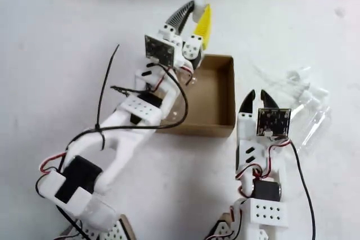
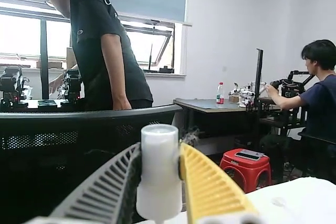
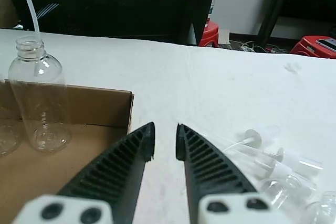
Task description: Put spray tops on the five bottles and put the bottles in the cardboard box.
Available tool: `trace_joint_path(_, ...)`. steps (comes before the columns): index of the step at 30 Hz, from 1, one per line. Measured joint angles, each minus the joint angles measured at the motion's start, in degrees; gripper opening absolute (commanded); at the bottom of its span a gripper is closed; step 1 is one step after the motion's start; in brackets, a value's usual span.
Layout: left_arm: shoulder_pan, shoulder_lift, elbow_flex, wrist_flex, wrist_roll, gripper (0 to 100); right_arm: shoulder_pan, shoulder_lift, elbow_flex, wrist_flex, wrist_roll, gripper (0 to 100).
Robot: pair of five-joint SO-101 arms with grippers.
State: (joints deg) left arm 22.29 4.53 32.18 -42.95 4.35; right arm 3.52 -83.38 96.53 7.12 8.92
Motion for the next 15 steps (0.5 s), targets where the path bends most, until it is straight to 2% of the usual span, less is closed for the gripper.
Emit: trace_joint_path(15,0.0,0.1,2.6,0.0,-0.2,2,0.0,0.0,0.0,0.0,0.0,6.0)
